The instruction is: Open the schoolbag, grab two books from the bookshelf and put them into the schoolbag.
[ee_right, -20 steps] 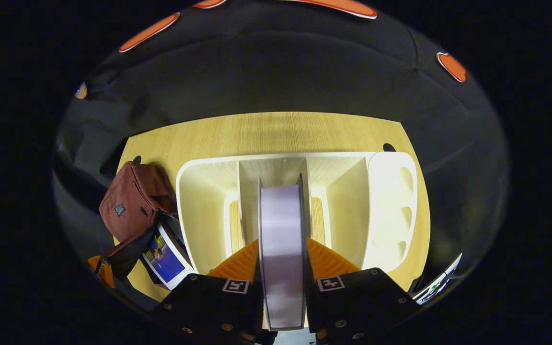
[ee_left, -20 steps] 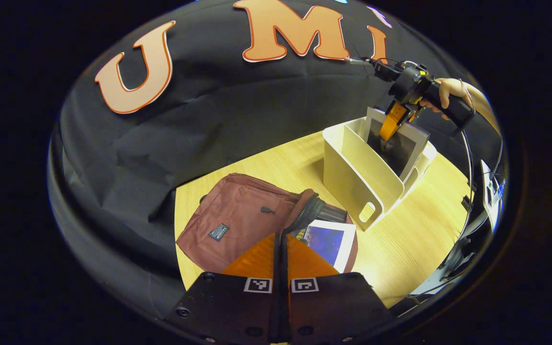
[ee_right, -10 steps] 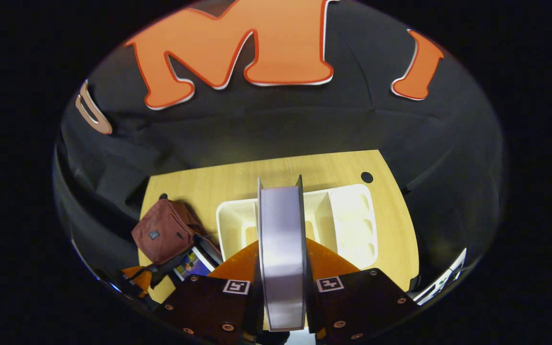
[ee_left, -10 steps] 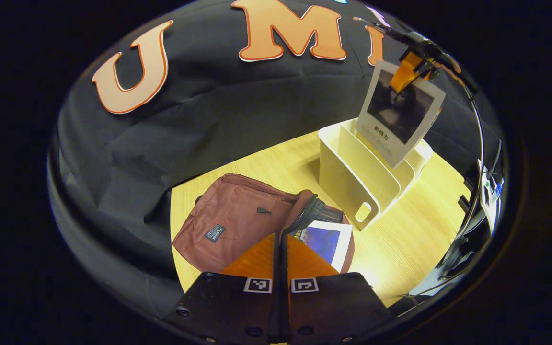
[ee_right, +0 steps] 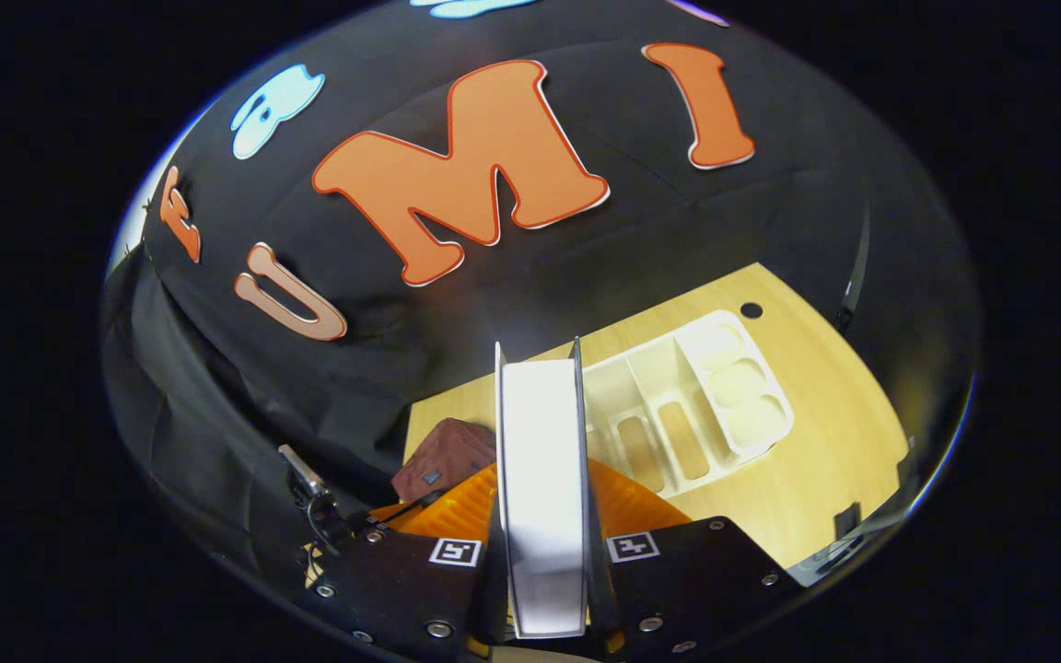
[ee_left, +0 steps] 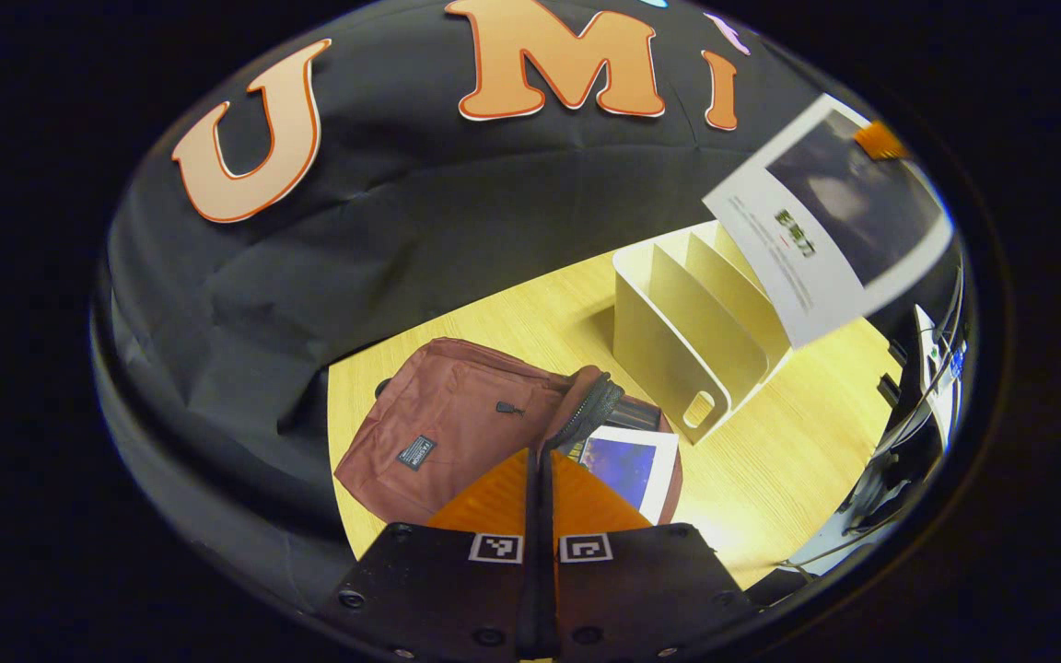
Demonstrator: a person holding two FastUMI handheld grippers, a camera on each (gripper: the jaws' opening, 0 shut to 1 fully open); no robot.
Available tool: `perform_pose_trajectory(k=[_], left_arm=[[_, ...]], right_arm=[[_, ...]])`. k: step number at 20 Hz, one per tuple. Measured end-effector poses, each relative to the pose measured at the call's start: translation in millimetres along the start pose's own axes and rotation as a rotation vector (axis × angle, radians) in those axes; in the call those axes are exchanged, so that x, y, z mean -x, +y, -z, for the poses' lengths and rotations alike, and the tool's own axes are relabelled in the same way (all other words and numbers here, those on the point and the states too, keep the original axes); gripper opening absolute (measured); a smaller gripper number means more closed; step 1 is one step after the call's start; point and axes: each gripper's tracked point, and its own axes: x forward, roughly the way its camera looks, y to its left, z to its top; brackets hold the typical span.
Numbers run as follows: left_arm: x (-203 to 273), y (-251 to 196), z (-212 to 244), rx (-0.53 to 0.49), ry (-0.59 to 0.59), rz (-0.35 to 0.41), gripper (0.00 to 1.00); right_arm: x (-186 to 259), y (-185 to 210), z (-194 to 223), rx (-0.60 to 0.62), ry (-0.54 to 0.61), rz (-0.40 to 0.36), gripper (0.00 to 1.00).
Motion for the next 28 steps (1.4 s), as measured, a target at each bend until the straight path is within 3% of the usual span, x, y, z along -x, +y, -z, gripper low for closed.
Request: perform_pose_trajectory(k=[8,10,17,28], left_arm=[[4.0,-2.2,-1.5,-0.004,-0.006,0.005,0.01],[6.7,-4.3,-2.5,-0.007,-0.005,0.006,0.01],[13.1,-14.7,-8.7,-0.028,-0.013,0.001,0.01],[21.3,-33.9,-24.4,-0.098,-0.038,0.001,0.01]], right_arm=[[-52.3,-6.8,122.4,-0.401,0.049,-0.192,0.35],[-76.7,-4.7,148.2,-0.459,0.059,-0.207,0.35],[-156.9,4.0,195.0,-0.490,0.075,-0.169,0.34],[-238.9,62.0,205.2,-0.580,0.016,-0.220,0.34]])
